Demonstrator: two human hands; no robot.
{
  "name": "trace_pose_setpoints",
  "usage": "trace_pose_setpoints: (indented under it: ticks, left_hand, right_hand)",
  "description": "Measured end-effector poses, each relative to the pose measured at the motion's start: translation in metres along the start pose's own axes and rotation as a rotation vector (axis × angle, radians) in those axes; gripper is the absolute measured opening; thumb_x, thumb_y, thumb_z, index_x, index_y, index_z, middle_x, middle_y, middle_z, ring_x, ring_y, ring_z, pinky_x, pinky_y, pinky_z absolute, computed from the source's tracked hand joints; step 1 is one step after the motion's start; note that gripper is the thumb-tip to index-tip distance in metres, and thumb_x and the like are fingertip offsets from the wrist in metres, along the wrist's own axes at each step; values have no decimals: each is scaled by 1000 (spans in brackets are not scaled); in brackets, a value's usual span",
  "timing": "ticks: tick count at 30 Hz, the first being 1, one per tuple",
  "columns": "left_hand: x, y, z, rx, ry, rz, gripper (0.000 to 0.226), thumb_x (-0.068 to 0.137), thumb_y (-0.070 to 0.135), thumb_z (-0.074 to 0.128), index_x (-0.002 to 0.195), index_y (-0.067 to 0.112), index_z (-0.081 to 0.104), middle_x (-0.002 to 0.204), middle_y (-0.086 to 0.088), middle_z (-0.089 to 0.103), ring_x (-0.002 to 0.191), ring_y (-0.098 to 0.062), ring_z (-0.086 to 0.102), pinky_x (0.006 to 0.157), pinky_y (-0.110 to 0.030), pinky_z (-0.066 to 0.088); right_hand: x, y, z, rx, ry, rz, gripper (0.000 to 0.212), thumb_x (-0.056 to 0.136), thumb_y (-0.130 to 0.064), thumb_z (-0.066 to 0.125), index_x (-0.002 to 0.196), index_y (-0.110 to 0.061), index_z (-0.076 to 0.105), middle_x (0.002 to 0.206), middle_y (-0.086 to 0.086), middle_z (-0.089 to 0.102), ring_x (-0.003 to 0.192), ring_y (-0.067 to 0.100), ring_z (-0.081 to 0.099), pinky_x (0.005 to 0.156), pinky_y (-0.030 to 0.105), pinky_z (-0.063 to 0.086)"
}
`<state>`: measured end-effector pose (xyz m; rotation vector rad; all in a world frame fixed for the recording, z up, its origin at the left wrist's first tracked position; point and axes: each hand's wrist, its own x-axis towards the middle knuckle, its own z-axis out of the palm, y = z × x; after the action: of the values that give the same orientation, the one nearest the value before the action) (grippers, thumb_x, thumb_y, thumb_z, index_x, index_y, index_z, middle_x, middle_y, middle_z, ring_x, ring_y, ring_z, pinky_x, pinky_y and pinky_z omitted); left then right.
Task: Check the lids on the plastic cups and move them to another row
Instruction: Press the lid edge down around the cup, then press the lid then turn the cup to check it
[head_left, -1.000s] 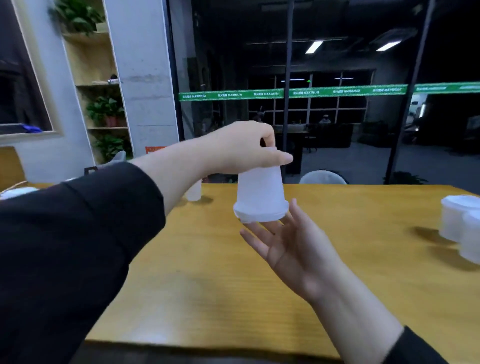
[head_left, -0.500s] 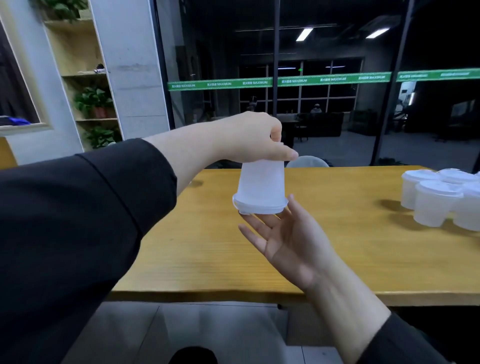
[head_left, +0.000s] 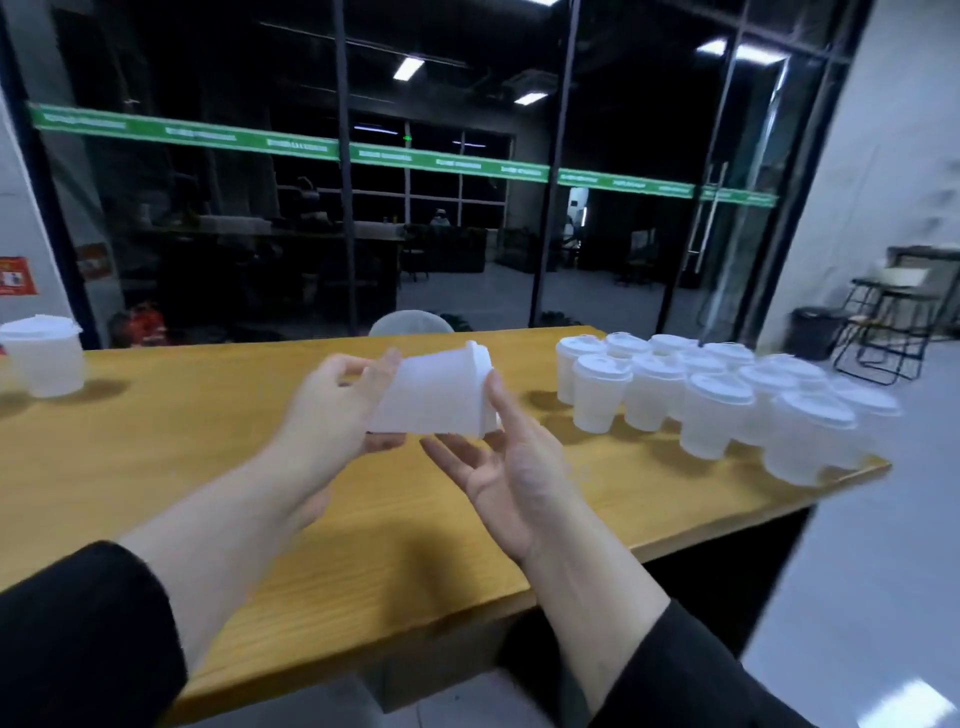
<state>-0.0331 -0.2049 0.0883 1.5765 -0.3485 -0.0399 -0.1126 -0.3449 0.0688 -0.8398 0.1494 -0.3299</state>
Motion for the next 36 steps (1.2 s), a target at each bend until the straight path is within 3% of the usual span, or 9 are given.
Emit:
trace_pose_setpoints:
  ticks: [6,10,14,20,22,24,29,33,36]
  left_hand:
    - [9,-44,83,45,-201,-87,30,105,48,52,105,29,76,112,11,76,112,-14,68,106,-43,51]
    - [10,-41,142,-117,-345,-233,38,108,52,39,105,34,72,110,17,76,108,-8,69,100,-38,54]
    - [13,-43,187,-107,-450,-290,37,108,56,35,94,41,66,97,28,69,104,-4,65,98,-38,51]
    - [24,-40,237,-89,-492,-359,36,105,63,36,115,39,62,106,19,67,106,-16,70,87,-33,56]
    - [27,-36,252,-126,-491,-378,37,106,61,37,126,37,57,114,9,67,107,-22,70,86,-34,59]
    - [31,-33,265,-192,-475,-406,45,106,59,38,139,33,54,128,0,67,110,-27,70,89,-36,60]
    - [39,-30,284,-273,-408,-389,50,108,56,37,149,29,47,140,-9,60,115,-33,67,99,-41,58]
    - [43,-37,288,-280,-372,-363,50,109,56,35,150,30,46,144,-8,59,115,-28,66,100,-40,56]
    - [43,-45,277,-254,-356,-339,56,109,54,35,155,23,44,147,-9,56,113,-24,64,91,-36,56]
  right_hand:
    - [21,-51,-67,-682,168,-268,95,69,-57,84,152,-30,46,142,-2,58,127,18,59,102,49,55]
    - [32,-73,-111,-999,249,-376,89,79,-51,83,155,-31,41,149,-11,51,136,10,49,113,39,44]
    - [40,-90,-152,-1002,321,-372,84,84,-40,83,156,-27,40,144,-12,52,123,3,51,99,24,41]
    - [51,-112,-194,-930,460,-386,81,86,-42,80,155,-25,40,134,-15,52,106,-2,55,77,12,42]
    - [55,-116,-202,-930,542,-393,75,85,-50,78,148,-25,48,132,-15,55,107,1,57,84,16,47]
    - [62,-118,-214,-932,633,-377,72,81,-61,76,140,-26,54,130,-8,61,113,11,61,98,36,53]
    - [70,-119,-229,-719,620,-316,42,96,-54,61,113,-17,72,108,2,75,95,20,74,95,50,59]
    - [66,-123,-227,-643,546,-325,25,104,-42,55,95,-25,71,90,-12,78,89,2,73,84,31,61]
    - [59,-122,-222,-632,609,-396,23,106,-36,52,92,-27,68,96,-7,74,97,9,71,83,30,59]
